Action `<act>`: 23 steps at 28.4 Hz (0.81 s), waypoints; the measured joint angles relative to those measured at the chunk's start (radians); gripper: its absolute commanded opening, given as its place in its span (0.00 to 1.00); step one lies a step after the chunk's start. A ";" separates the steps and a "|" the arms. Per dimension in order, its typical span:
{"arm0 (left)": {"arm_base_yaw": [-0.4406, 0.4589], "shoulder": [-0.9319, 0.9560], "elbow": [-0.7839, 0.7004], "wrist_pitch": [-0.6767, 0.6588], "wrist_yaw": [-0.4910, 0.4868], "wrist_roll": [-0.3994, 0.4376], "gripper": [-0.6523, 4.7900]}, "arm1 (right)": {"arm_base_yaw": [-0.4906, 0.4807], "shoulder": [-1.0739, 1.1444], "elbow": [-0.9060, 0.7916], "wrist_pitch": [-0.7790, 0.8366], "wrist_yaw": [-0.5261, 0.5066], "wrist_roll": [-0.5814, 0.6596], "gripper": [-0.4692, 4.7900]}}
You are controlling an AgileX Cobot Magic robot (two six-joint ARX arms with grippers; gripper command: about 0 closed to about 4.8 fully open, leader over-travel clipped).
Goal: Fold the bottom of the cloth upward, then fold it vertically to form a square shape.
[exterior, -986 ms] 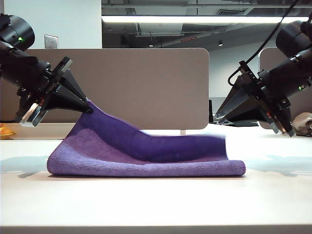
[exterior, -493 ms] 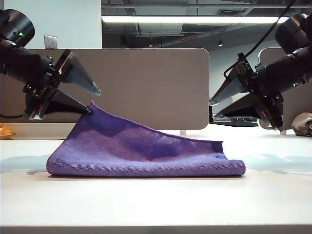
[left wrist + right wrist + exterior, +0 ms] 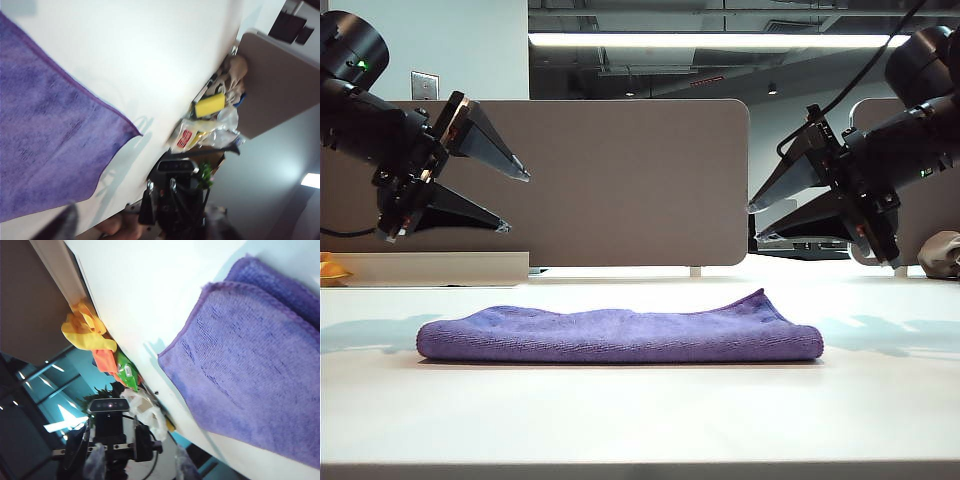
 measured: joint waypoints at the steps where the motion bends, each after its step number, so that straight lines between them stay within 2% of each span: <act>1: 0.000 0.000 0.000 0.000 0.009 0.021 0.41 | 0.000 0.000 0.000 0.000 0.000 -0.025 0.35; 2: 0.000 0.000 0.000 0.000 0.016 0.042 0.24 | 0.000 0.000 0.000 0.000 0.000 -0.050 0.27; 3: 0.000 0.000 0.000 0.000 0.027 0.073 0.15 | 0.000 0.000 0.000 -0.001 -0.002 -0.085 0.17; 4: 0.000 0.000 0.000 0.000 0.037 0.104 0.12 | -0.001 0.000 0.000 -0.002 -0.005 -0.115 0.09; 7: 0.000 0.000 0.000 -0.001 0.077 0.231 0.12 | -0.002 0.000 0.000 -0.003 -0.036 -0.217 0.07; 10: 0.000 0.000 0.000 -0.009 0.157 0.386 0.12 | -0.002 0.000 0.000 -0.013 -0.130 -0.362 0.07; 12: 0.000 -0.002 0.000 -0.027 0.180 0.435 0.12 | -0.002 0.000 0.000 -0.043 -0.187 -0.454 0.07; 15: 0.000 -0.011 0.000 -0.128 0.186 0.573 0.12 | 0.000 0.000 0.000 -0.151 -0.206 -0.587 0.07; 17: 0.000 -0.021 0.000 -0.224 0.173 0.691 0.12 | -0.005 0.000 0.000 -0.229 -0.204 -0.671 0.07; 18: 0.000 -0.030 0.000 -0.321 0.140 0.808 0.12 | -0.012 0.000 0.000 -0.293 -0.199 -0.752 0.07; 19: 0.000 -0.034 0.000 -0.377 0.112 0.882 0.12 | -0.016 0.000 0.000 -0.327 -0.188 -0.795 0.07; 23: -0.001 -0.048 0.000 -0.540 0.014 1.104 0.12 | -0.027 0.000 0.001 -0.438 -0.127 -0.945 0.08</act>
